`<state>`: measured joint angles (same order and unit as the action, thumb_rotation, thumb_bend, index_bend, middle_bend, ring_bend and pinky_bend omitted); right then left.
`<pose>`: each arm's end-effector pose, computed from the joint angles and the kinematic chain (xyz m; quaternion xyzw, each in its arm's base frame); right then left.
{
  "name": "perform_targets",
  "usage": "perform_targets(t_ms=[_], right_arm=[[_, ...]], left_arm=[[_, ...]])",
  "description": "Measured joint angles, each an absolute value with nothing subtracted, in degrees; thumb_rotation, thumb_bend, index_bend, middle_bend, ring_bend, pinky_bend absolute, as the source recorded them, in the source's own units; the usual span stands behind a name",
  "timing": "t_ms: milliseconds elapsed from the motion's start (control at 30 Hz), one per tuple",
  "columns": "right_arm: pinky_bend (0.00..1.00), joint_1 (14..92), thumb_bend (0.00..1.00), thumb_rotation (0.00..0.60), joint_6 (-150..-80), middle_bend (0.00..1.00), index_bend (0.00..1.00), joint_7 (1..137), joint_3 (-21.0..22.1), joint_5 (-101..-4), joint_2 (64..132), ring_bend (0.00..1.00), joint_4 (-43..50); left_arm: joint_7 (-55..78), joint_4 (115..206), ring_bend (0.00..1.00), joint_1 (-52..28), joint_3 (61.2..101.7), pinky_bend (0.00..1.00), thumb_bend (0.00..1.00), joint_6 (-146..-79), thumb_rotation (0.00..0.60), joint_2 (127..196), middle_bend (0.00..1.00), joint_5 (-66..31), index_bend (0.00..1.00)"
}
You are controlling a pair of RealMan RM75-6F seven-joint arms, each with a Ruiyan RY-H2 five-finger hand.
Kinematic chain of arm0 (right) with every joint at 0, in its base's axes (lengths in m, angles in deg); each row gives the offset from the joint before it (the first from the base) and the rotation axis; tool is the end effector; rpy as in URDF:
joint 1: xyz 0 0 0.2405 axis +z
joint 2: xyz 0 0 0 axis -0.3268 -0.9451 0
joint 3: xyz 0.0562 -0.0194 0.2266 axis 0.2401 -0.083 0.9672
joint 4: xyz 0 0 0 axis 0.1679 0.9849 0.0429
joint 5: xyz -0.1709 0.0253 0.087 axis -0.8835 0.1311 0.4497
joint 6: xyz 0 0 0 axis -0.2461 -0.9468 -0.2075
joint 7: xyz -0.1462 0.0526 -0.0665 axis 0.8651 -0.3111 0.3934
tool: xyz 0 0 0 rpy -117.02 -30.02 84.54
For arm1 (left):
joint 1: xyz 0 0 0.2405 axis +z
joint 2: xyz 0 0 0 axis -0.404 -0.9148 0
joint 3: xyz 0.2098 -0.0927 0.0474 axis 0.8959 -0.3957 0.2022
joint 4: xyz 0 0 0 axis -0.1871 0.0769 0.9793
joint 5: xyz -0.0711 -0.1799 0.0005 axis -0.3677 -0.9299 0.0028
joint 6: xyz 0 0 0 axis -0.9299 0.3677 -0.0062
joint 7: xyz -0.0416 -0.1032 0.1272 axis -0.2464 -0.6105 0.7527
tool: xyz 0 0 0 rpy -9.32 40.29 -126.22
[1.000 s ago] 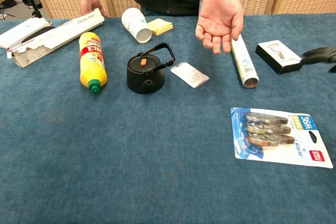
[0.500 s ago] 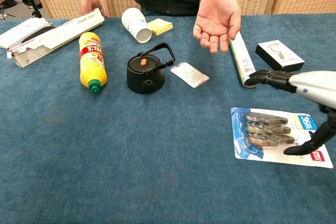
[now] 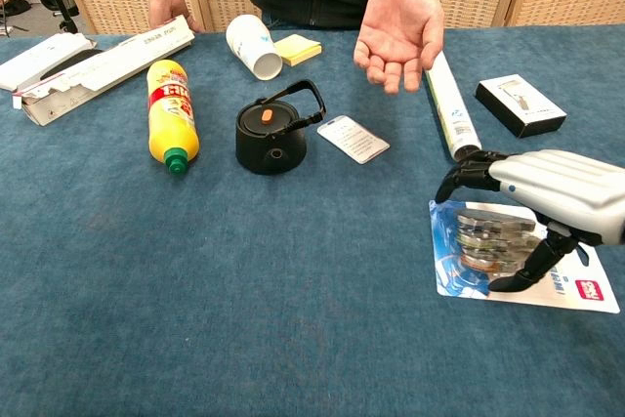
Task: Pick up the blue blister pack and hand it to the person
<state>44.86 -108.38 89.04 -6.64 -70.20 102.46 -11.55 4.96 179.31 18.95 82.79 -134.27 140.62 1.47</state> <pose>-0.1763 -0.2578 -0.0256 0.7719 -0.3846 0.3372 0.3775 -0.2969 0.2158 0.1958 -0.5311 -0.4028 -0.4216 0.6148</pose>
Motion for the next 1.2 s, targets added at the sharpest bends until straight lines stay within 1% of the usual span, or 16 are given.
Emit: perform_targets(t_ms=[67, 167, 200, 267, 367, 567, 733, 833, 933, 1000, 1100, 1200], right_arm=[[0.22, 45.0, 0.08, 0.6, -108.8, 0.35, 0.4, 89.6, -6.8, -70.5, 103.0, 0.26, -10.7], [0.29, 45.1, 0.18, 0.6, -109.3, 0.45, 0.47, 90.5, -7.0, -70.7, 103.9, 0.35, -9.2], [0.33, 45.1, 0.22, 0.6, -109.7, 0.48, 0.49, 90.7, -7.2, -70.9, 104.3, 0.38, -8.6], [0.38, 45.0, 0.26, 0.6, -110.4, 0.51, 0.52, 90.6, -7.4, -71.3, 104.6, 0.42, -8.2], [0.39, 44.9, 0.33, 0.6, -111.7, 0.52, 0.52, 89.6, -7.7, -72.5, 104.6, 0.43, -8.0], [0.39, 44.3, 0.34, 0.6, -115.3, 0.52, 0.52, 86.8, -8.0, -75.6, 102.9, 0.43, -9.4], [0.39, 43.4, 0.34, 0.6, -120.6, 0.53, 0.53, 83.8, -7.9, -79.3, 97.8, 0.44, -14.4], [0.39, 42.8, 0.36, 0.6, -124.6, 0.53, 0.53, 82.9, -6.8, -81.0, 94.3, 0.44, -18.1], [0.39, 42.6, 0.36, 0.6, -127.8, 0.53, 0.53, 83.0, -4.6, -82.0, 90.9, 0.44, -22.7], [0.39, 42.9, 0.36, 0.6, -128.5, 0.53, 0.53, 84.2, -2.1, -82.0, 89.3, 0.44, -25.8], [0.39, 44.1, 0.36, 0.6, -128.1, 0.53, 0.53, 87.8, 1.4, -80.8, 88.2, 0.44, -28.2], [0.39, 46.3, 0.36, 0.6, -126.0, 0.53, 0.53, 92.6, 4.2, -76.9, 87.9, 0.44, -30.3]], left_arm=[[5.1, 179.3, 0.0, 18.9, 82.8, 0.06, 0.0, -134.2, 0.6, 140.6, 0.0, 1.5, 0.0], [5.1, 179.5, 0.0, 19.0, 82.8, 0.06, 0.0, -134.4, 0.6, 140.6, 0.0, 1.6, 0.0], [5.0, 179.5, 0.0, 19.0, 82.8, 0.06, 0.0, -134.4, 0.6, 140.6, 0.0, 1.5, 0.0], [4.9, 179.5, 0.0, 19.0, 82.8, 0.06, 0.0, -134.4, 0.6, 140.6, 0.0, 1.4, 0.0], [4.9, 179.5, 0.0, 19.0, 82.8, 0.06, 0.0, -134.3, 0.6, 140.6, 0.0, 1.5, 0.0], [4.9, 179.5, 0.0, 18.9, 82.8, 0.06, 0.0, -134.3, 0.6, 140.5, 0.0, 1.5, 0.0], [4.7, 179.7, 0.0, 19.0, 82.8, 0.06, 0.0, -134.4, 0.6, 140.4, 0.0, 1.6, 0.0], [4.7, 179.8, 0.0, 19.0, 82.8, 0.06, 0.0, -134.4, 0.6, 140.4, 0.0, 1.6, 0.0], [4.9, 179.8, 0.0, 18.9, 82.9, 0.06, 0.0, -134.3, 0.6, 140.4, 0.0, 1.6, 0.0], [5.0, 179.9, 0.0, 18.9, 82.9, 0.06, 0.0, -134.2, 0.6, 140.4, 0.0, 1.7, 0.0], [5.1, 179.9, 0.0, 18.9, 82.9, 0.06, 0.0, -134.2, 0.6, 140.5, 0.0, 1.6, 0.0], [5.1, 179.9, 0.0, 18.9, 82.9, 0.06, 0.0, -134.1, 0.6, 140.5, 0.0, 1.5, 0.0]])
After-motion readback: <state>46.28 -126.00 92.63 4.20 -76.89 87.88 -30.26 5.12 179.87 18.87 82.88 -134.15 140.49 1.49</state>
